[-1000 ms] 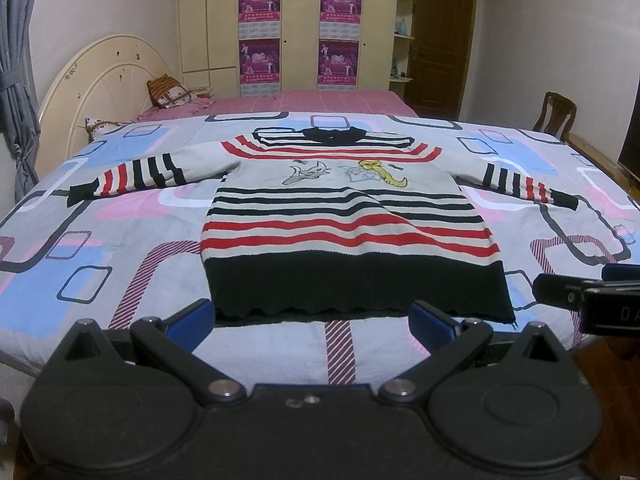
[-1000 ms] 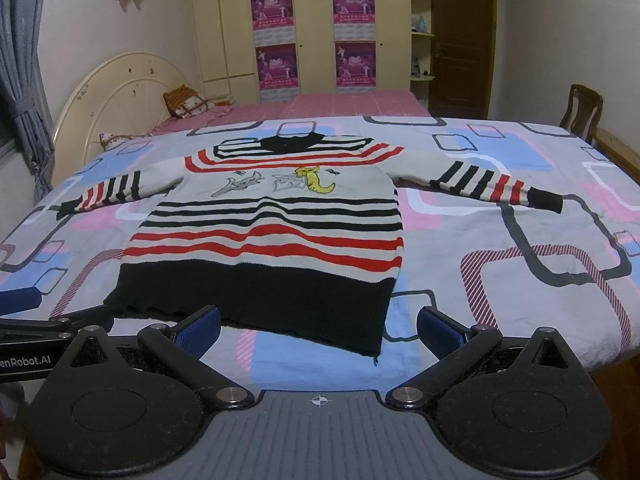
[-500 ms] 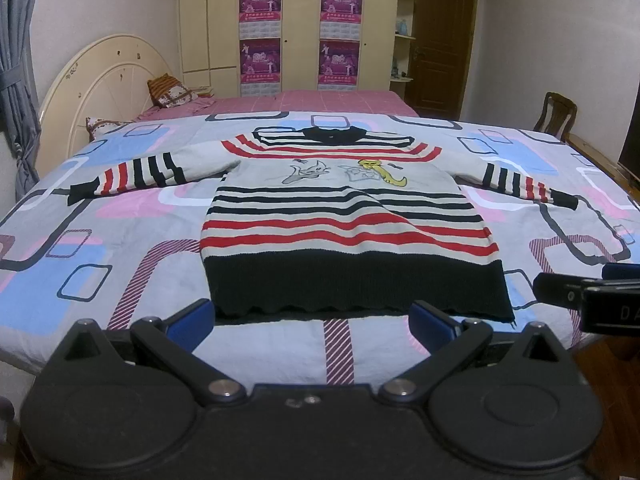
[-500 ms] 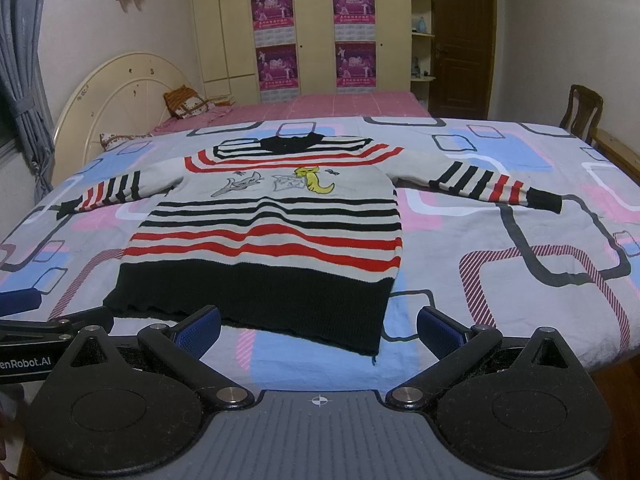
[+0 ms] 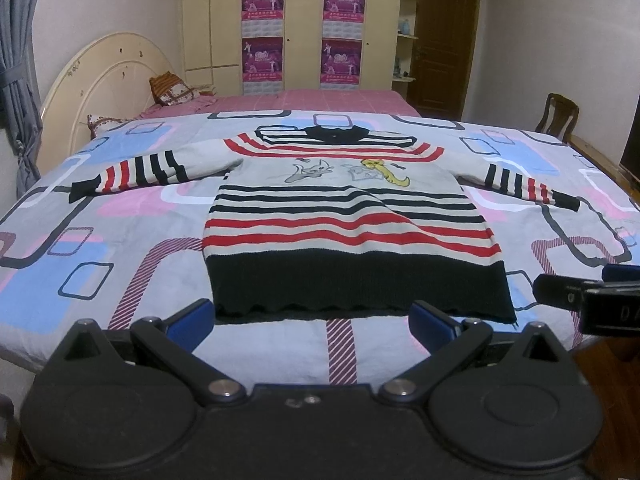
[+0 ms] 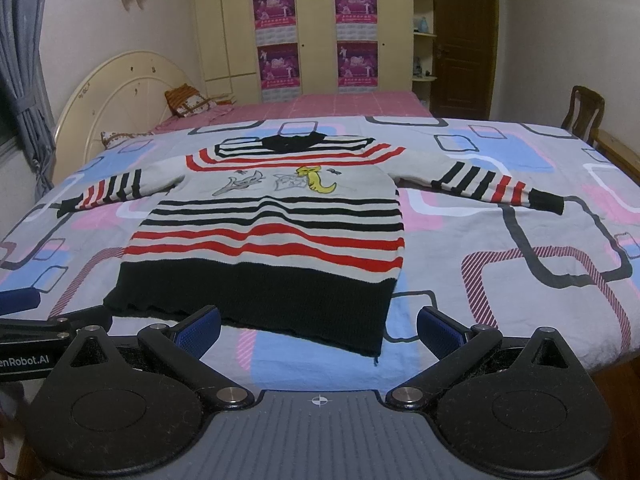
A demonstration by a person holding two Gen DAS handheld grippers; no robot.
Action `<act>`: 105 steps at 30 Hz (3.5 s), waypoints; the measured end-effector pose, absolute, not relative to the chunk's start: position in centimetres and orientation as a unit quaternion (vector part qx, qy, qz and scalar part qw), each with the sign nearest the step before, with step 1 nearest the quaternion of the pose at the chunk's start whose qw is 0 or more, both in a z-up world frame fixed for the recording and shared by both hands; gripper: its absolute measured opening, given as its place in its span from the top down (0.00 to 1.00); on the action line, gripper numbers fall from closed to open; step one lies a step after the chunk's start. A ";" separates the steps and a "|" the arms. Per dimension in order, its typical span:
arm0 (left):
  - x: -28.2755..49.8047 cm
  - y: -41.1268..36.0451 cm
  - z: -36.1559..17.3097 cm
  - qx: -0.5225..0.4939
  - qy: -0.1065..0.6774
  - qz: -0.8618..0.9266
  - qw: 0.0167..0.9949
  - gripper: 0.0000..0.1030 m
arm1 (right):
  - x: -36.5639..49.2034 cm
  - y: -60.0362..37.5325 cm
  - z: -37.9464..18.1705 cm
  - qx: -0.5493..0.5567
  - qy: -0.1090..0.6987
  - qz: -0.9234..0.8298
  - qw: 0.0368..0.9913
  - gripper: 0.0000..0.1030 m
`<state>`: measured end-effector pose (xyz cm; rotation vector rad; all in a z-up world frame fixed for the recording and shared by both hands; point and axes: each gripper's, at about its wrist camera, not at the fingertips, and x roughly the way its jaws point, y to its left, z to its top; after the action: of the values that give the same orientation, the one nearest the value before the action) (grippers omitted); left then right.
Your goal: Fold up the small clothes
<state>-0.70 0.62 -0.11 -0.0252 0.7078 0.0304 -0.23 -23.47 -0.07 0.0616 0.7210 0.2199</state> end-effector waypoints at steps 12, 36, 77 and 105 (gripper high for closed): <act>3.9 1.1 1.0 -0.006 0.347 -0.002 0.938 0.00 | 3.0 -23.9 0.2 0.038 0.345 0.080 0.934 0.00; 17.4 3.6 1.0 -0.006 0.334 -0.061 0.941 0.00 | 14.8 -23.4 1.7 0.080 0.293 0.009 0.953 0.00; 38.1 -14.6 -6.8 0.013 0.426 -0.059 0.903 0.00 | 31.8 -57.2 -13.6 0.321 0.338 -0.198 0.862 0.79; 34.9 12.3 -7.4 -0.128 0.414 0.022 0.901 0.09 | 38.9 -15.1 -10.2 0.019 0.360 0.200 0.911 0.94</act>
<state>34.87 12.32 -7.37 -0.2648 0.8556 0.0456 38.88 -15.13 -10.18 0.0385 0.7425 0.4133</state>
